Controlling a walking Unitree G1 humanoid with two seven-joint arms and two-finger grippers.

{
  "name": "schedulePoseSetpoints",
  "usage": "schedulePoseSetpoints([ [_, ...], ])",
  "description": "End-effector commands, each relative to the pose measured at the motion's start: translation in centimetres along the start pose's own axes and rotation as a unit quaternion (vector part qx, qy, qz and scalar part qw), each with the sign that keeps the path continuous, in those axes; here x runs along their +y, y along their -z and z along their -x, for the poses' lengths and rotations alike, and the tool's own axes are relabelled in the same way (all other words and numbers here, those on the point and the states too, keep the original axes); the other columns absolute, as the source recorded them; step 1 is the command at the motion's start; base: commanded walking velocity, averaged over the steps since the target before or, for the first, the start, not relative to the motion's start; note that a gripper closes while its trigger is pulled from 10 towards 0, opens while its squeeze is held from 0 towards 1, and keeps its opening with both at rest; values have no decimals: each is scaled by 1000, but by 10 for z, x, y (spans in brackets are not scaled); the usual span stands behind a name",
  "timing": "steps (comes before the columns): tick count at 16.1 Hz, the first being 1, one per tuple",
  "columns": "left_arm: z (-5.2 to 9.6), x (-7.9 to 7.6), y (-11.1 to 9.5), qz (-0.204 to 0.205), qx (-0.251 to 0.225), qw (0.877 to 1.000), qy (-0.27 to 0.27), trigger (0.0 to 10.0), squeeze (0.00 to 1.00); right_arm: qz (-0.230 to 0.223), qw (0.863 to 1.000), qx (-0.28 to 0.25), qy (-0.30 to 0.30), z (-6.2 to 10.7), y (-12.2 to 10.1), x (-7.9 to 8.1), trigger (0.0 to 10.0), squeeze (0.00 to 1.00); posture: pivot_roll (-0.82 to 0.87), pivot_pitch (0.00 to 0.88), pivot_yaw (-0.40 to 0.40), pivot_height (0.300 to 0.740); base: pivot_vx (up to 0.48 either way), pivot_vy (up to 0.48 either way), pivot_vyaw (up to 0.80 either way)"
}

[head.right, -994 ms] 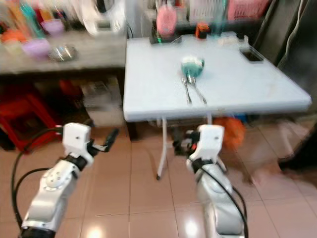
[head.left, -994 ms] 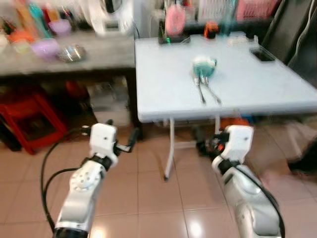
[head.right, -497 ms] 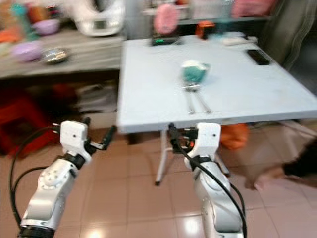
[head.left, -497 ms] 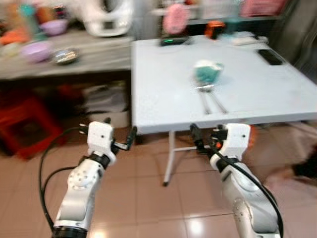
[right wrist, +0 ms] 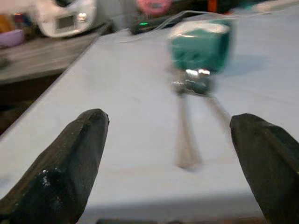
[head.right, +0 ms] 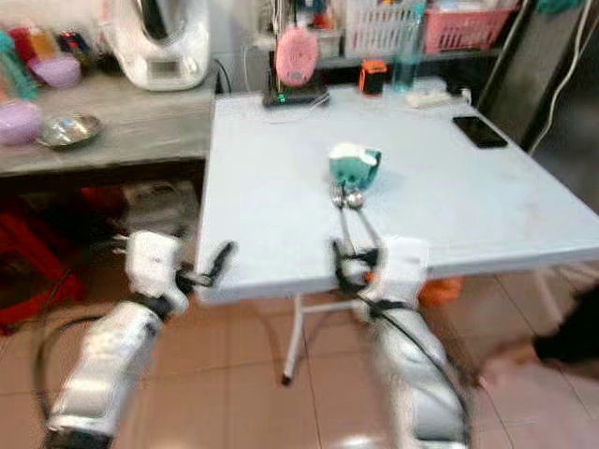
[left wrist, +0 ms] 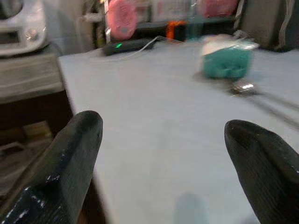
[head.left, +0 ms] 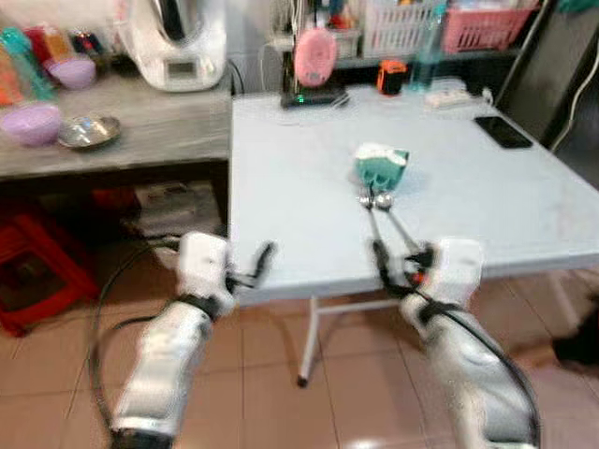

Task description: Setting the table

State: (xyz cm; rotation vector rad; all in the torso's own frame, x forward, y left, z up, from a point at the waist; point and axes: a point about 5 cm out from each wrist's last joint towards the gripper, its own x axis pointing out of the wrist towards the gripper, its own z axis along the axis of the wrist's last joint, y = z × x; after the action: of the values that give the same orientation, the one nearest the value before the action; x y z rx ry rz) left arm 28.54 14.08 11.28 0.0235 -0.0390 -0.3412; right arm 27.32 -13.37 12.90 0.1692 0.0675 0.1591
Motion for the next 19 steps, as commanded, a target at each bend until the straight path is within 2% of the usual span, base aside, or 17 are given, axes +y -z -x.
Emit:
schedulePoseSetpoints([
  [1, -4, -7, -6, 0, -11, 1000, 12, 10000, 0, 9, 1000, -4, 14, 1, -4, -8, 10000, 0, -45, 35, 28, 740, 480, 0, 0],
  [6, -1, -4, -4, -5, -7, 1000, 9, 10000, 0, 17, 1000, -2, 8, 1, -3, -7, 10000, 0, -38, 30, 25, 740, 421, 0, 0],
  [9, 5, 1, -1, -14, 1, 1000, -2, 10000, 0, 21, 1000, 5, 5, 4, 0, -7, 10000, 0, -38, 30, 25, 740, 0, 0, 0],
  [12, 11, 8, 4, -40, 13, 999, 0, 10000, 0, 14, 1000, 3, 8, 4, -1, -7, 10000, 0, -37, 35, 26, 740, 0, 0, 0],
  [15, 23, 13, 8, -56, 22, 998, 18, 10000, 0, 12, 1000, 10, 7, 7, 2, -4, 10000, 0, -35, 52, 32, 740, 0, 0, 0],
  [19, 27, 13, 8, -58, 20, 997, 39, 10000, 0, 12, 1000, 8, 9, 7, 1, -6, 10000, 0, -36, 59, 33, 740, 0, 0, 416],
])
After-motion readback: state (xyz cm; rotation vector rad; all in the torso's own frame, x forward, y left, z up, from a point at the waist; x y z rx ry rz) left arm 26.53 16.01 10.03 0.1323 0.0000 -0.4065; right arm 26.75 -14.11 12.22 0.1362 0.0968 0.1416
